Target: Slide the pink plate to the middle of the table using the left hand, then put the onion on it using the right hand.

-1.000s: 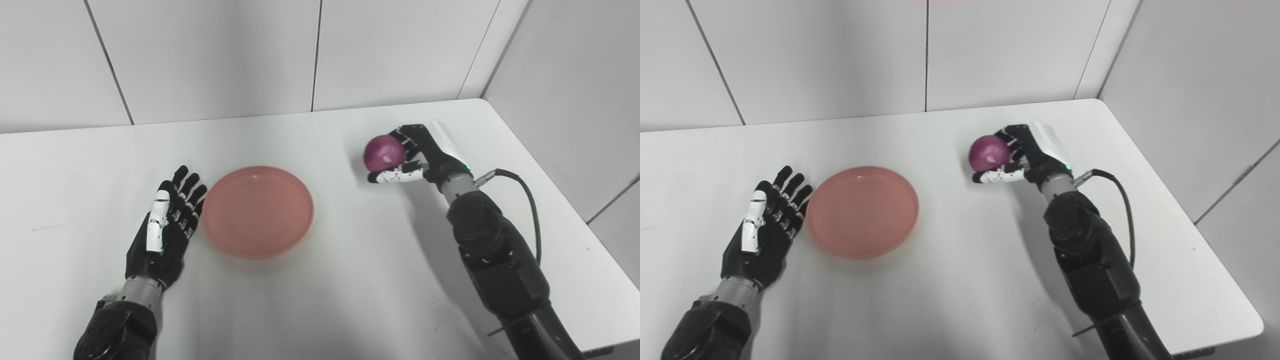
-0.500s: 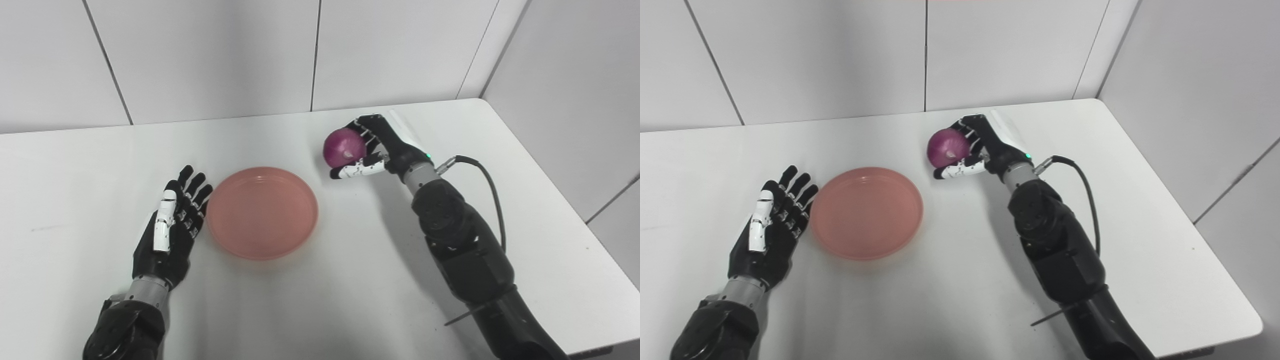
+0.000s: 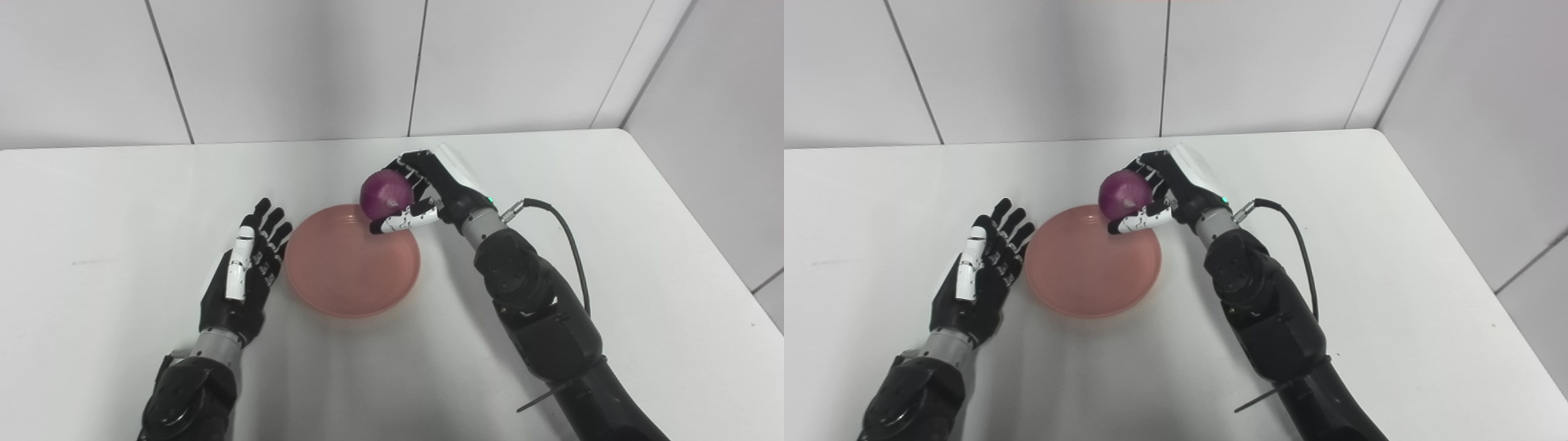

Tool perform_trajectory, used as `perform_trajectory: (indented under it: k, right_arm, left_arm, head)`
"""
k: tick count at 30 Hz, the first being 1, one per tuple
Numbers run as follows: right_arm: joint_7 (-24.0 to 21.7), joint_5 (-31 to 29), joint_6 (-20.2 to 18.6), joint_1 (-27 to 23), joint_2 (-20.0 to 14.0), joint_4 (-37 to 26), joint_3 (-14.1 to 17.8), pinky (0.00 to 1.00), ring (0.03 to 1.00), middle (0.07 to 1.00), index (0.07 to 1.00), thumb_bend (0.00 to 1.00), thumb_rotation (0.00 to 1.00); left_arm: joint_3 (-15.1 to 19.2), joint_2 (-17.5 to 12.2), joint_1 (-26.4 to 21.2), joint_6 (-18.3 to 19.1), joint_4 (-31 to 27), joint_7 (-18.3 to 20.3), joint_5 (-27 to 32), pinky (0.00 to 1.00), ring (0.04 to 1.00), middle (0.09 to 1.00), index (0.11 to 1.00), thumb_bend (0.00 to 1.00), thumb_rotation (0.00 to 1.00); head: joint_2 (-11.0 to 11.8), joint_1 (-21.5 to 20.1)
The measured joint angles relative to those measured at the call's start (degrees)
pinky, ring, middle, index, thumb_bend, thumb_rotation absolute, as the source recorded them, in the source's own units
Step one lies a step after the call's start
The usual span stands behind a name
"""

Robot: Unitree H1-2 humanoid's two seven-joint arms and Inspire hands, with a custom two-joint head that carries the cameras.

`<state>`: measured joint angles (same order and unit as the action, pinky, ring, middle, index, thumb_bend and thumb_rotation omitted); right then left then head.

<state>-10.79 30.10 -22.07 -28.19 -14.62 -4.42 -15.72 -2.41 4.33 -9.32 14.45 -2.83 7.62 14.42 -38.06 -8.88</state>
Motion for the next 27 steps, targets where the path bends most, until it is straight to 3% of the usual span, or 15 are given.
perform_trajectory:
  k: [11,27]
  right_arm:
    - [-0.8,0.7,1.2,-0.4,0.3,1.4,-3.4,0.43,0.492,0.562,0.556,0.82,0.19]
    - [-0.9,3.1,1.2,1.9,1.2,2.4,-6.0,0.41,0.501,0.584,0.599,0.82,0.19]
  left_arm:
    - [-0.8,2.0,0.0,0.0,0.0,-1.7,-1.4,0.96,0.969,0.983,0.972,0.47,1.00]
    - [-1.2,2.3,0.1,0.0,0.0,-1.9,-2.1,0.95,0.965,0.981,0.970,0.48,1.00]
  head:
    - [-0.1,4.4]
    - [-0.7,4.3]
